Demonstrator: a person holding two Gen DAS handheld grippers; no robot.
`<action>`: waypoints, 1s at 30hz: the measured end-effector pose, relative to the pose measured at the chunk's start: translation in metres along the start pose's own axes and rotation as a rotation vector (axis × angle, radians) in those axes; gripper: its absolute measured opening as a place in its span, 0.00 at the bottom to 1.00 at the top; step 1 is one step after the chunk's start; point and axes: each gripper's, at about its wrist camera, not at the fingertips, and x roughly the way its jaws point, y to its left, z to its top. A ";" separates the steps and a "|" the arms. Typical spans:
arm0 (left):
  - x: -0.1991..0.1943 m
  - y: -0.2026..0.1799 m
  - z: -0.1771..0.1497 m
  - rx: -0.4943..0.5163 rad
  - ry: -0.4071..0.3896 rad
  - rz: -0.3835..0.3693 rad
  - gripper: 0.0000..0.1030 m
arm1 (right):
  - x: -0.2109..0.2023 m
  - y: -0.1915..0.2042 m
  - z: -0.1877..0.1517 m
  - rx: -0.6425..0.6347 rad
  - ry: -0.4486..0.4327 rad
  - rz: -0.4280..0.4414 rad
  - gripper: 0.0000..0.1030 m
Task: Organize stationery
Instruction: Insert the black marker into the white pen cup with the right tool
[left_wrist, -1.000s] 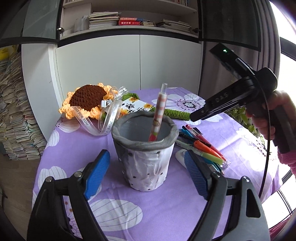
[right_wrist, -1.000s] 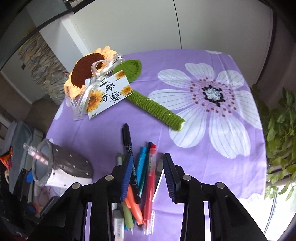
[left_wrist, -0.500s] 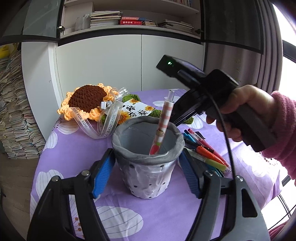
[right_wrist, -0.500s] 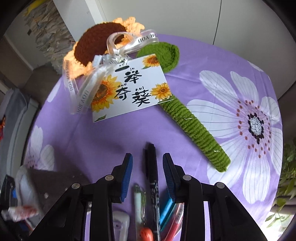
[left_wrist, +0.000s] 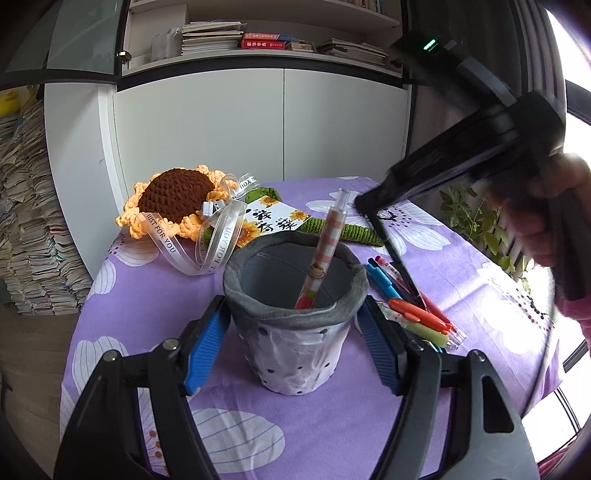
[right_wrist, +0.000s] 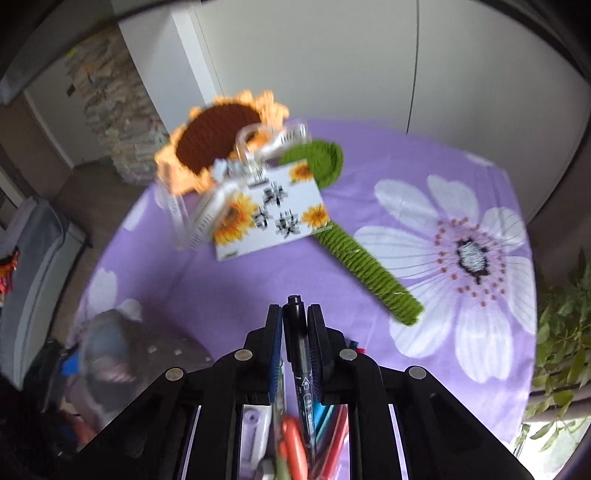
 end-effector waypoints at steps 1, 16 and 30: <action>0.000 -0.001 0.000 0.002 -0.001 0.002 0.68 | -0.019 0.002 -0.004 -0.003 -0.043 0.002 0.12; 0.000 -0.001 0.000 0.001 0.007 0.015 0.68 | -0.149 0.070 -0.005 -0.159 -0.440 0.162 0.11; 0.002 -0.001 0.000 0.000 0.001 0.011 0.68 | -0.120 0.088 -0.010 -0.198 -0.379 0.185 0.11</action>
